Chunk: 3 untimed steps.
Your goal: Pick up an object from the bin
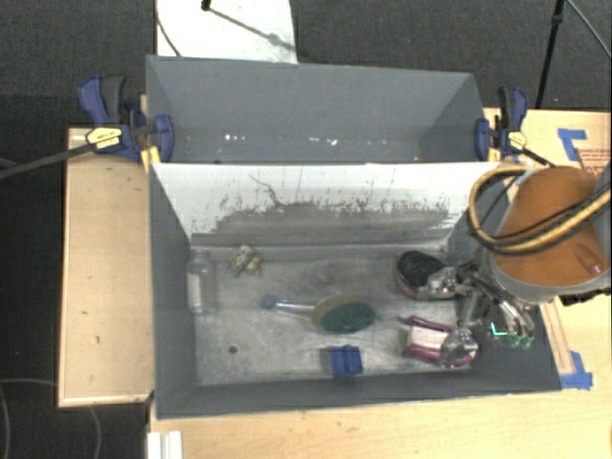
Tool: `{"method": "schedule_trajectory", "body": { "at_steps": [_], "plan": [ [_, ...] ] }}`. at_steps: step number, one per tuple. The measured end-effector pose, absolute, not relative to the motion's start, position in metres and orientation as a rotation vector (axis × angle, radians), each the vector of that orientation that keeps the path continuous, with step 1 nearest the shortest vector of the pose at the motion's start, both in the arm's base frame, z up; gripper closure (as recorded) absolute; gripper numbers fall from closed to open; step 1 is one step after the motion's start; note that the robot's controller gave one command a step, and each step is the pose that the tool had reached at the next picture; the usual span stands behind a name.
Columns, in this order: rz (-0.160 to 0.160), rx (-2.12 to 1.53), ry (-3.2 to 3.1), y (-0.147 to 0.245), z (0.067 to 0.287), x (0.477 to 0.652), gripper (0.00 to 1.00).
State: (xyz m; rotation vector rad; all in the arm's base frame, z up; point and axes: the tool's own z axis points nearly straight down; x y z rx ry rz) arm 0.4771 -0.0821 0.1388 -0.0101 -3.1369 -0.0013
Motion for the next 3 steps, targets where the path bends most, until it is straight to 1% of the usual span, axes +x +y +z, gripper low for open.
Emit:
{"method": "schedule_trajectory", "body": {
  "at_steps": [1,2,3],
  "plan": [
    [-0.003,0.238,-3.131,-0.047,0.123,0.478,0.0],
    [-0.002,0.425,-3.116,-0.119,0.072,0.526,0.0],
    [0.001,0.431,-3.121,-0.118,0.075,0.527,1.0]
  ]
}}
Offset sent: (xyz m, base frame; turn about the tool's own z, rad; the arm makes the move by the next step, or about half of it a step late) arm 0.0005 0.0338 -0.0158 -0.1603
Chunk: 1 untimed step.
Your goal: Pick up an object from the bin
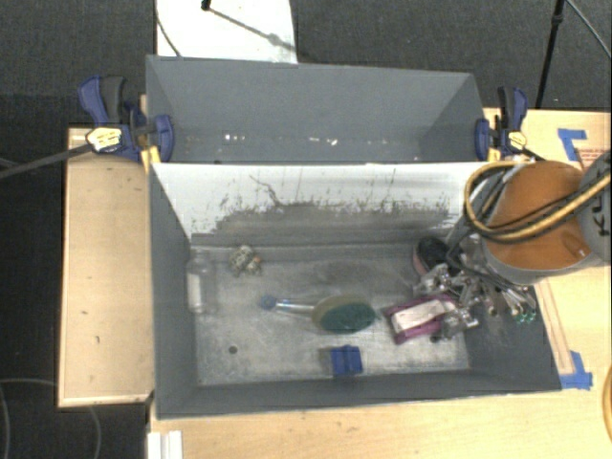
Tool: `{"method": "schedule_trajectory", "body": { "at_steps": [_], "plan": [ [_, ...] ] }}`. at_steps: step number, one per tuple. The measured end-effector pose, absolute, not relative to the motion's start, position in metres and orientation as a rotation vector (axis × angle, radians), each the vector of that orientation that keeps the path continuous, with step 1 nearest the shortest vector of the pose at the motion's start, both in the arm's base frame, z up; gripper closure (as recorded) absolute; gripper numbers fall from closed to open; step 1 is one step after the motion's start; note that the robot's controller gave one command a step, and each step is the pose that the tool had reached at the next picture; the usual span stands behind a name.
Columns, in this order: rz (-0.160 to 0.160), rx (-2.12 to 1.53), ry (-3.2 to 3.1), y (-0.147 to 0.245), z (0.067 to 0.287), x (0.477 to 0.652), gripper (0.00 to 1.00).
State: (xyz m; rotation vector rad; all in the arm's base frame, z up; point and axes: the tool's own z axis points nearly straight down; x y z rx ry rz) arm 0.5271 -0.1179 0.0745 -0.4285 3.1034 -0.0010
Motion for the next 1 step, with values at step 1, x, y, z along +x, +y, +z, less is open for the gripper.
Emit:
{"method": "schedule_trajectory", "body": {
  "at_steps": [1],
  "plan": [
    [-0.006,-0.467,3.097,-0.1257,0.2385,0.5417,1.0]
  ]
}}
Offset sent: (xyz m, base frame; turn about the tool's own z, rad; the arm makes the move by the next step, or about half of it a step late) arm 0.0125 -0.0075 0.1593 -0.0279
